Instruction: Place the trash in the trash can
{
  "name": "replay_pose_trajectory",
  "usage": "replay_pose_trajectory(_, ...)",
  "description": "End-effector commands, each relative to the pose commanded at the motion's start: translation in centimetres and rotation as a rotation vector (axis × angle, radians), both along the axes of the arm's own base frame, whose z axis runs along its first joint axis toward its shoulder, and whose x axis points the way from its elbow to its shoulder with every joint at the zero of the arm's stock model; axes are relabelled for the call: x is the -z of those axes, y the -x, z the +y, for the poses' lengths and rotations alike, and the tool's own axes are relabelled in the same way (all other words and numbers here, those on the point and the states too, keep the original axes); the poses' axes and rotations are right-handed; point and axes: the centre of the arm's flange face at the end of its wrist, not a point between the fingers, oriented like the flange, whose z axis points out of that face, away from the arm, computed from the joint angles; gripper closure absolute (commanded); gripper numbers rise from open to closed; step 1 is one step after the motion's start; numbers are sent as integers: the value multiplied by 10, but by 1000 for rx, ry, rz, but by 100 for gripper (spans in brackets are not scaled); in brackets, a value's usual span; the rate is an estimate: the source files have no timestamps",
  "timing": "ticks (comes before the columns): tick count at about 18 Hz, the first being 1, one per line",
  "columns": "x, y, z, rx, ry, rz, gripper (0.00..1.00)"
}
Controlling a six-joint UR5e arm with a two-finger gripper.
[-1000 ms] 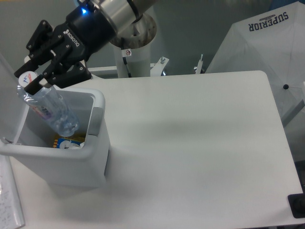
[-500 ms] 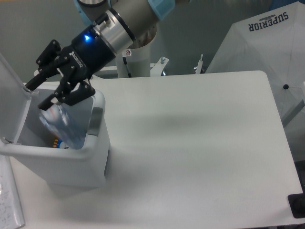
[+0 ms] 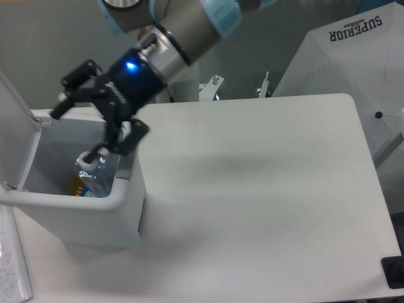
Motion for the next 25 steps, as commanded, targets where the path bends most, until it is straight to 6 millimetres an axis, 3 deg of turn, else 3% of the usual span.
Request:
replay_pose_trajectory(5,22,92,-28,-160,63,-25,0)
replay_pose_trajectory(9,60,127,-43,-264,204,12,0)
replay_pose_trajectory(15,97,154,-40,-316,321,33,0)
replay_pose_trajectory(25,135,182,-70,-327,623,314,0)
